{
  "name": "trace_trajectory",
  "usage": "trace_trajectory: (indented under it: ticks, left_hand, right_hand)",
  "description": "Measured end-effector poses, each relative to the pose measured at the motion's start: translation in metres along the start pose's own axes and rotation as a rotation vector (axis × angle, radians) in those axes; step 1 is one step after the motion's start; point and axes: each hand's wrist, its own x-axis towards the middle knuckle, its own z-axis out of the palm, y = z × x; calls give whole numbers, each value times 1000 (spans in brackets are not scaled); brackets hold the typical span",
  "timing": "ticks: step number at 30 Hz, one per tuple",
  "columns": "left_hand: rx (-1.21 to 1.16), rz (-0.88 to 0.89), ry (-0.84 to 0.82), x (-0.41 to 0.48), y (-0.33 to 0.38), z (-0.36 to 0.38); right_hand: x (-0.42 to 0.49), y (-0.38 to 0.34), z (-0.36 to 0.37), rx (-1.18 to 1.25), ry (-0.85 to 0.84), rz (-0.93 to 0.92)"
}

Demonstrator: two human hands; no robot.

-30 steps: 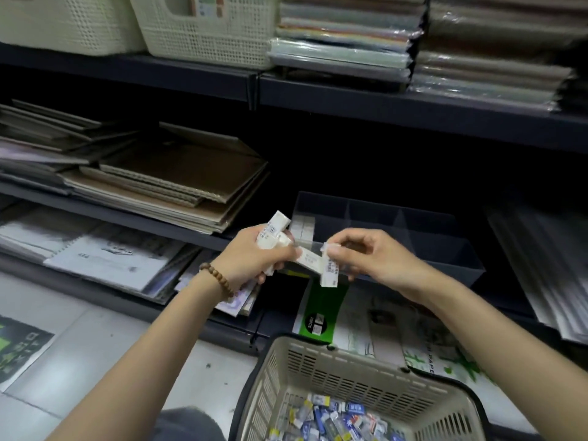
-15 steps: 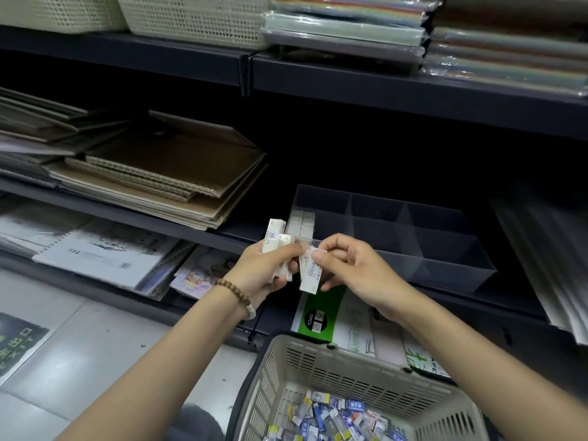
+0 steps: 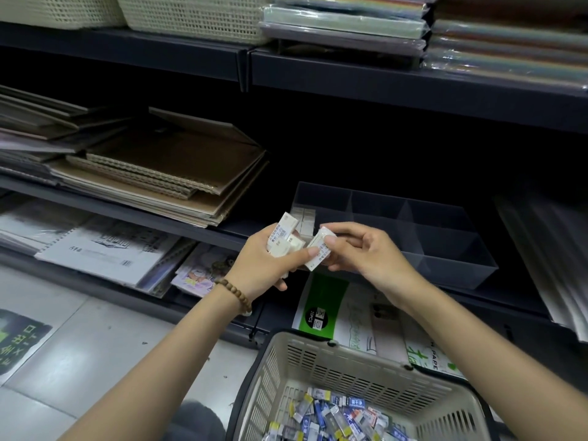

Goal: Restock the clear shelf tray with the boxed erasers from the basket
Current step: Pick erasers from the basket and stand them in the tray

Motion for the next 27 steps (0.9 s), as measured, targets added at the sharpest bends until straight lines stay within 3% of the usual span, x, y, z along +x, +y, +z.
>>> trace_trajectory:
  ticks: [4, 8, 13, 21, 27]
  left_hand:
    - [35, 65, 38, 8, 3, 6]
    - [-29, 40, 204, 18, 3, 3]
    - [-55, -22, 336, 20, -4, -15]
    - [-56, -59, 298, 23, -12, -16]
    - [-124, -227, 182, 21, -15, -10]
  right_hand:
    - [13, -8, -15, -42, 13, -9]
    - [39, -17, -31, -124, 48, -86]
    - [75, -12, -45, -586, 97, -161]
    - [102, 22, -25, -884, 97, -200]
    - [101, 29, -21, -983, 90, -231]
